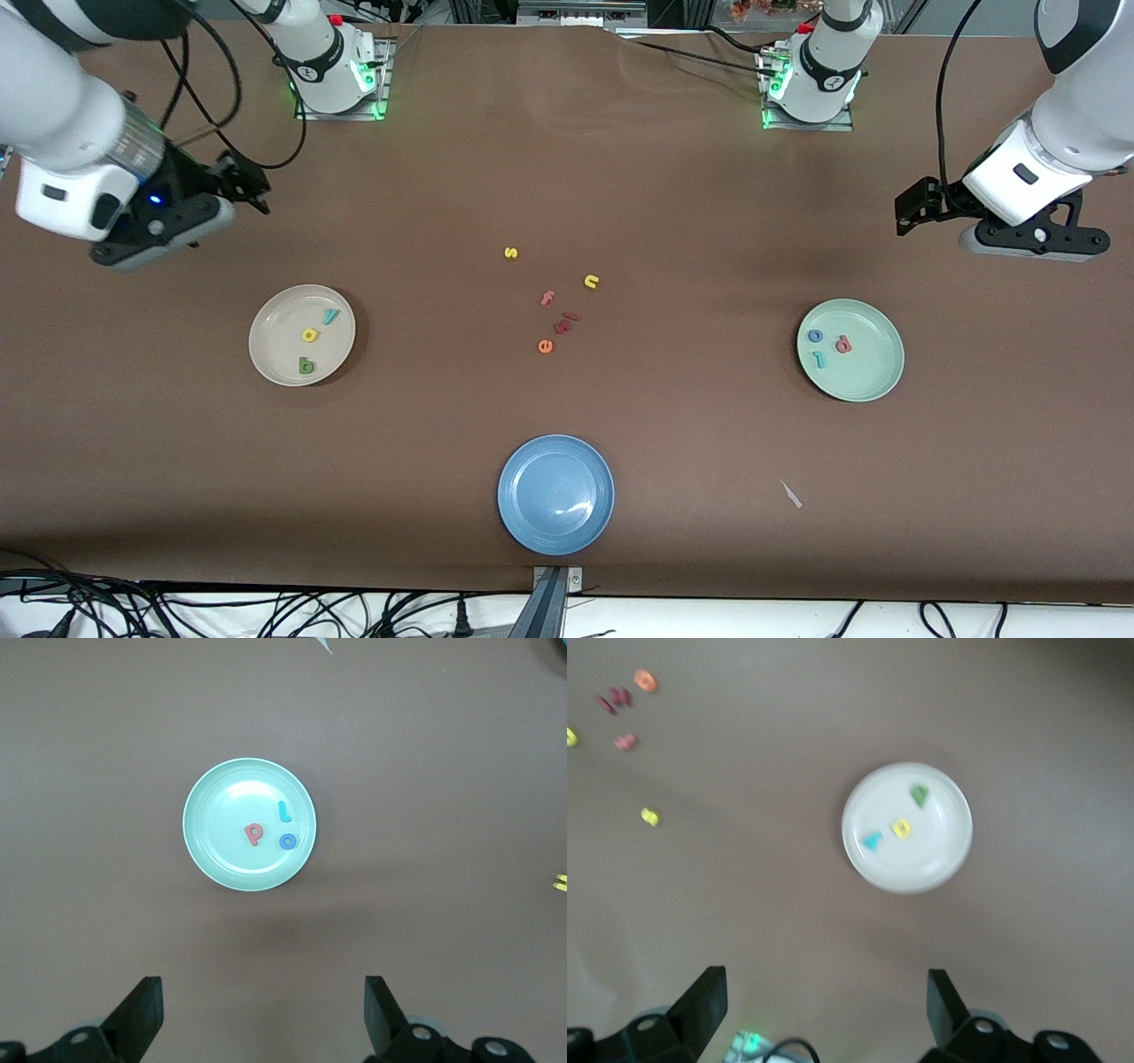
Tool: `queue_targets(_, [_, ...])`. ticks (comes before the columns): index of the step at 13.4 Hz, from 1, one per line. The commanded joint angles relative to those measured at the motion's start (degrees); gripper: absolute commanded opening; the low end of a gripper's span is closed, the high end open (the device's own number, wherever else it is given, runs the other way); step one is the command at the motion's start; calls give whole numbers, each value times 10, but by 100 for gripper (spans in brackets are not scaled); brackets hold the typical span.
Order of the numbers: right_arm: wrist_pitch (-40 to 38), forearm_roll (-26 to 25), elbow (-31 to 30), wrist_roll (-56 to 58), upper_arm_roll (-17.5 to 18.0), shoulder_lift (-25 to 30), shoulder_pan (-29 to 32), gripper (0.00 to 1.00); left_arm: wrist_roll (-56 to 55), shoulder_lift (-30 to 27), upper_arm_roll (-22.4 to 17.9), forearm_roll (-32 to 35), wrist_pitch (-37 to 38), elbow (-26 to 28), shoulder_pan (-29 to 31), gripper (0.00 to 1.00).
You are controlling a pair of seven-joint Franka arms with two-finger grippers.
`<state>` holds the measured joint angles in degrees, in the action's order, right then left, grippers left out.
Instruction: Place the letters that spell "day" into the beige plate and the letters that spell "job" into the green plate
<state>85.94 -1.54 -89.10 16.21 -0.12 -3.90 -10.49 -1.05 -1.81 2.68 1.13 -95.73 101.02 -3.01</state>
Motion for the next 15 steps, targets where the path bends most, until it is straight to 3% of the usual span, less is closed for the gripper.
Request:
queue_targets(1, [-3,-50,-20,-15,11,32,23,100,9,1,-4,-15,6,-7,-2,100])
queue_targets(6, [1,-50,-33,-22,-44,34,38,100,9,1,-4,-15,7,-7,-2,100])
queue_targets(10, [10,-40,-37,-127,-45,33,36,100,9,1,-4,-15,7,-7,-2,100])
queue_targets(15, [25,1,-54,-160,-50,34,58,100,8,1,-4,-15,7,-7,-2,100])
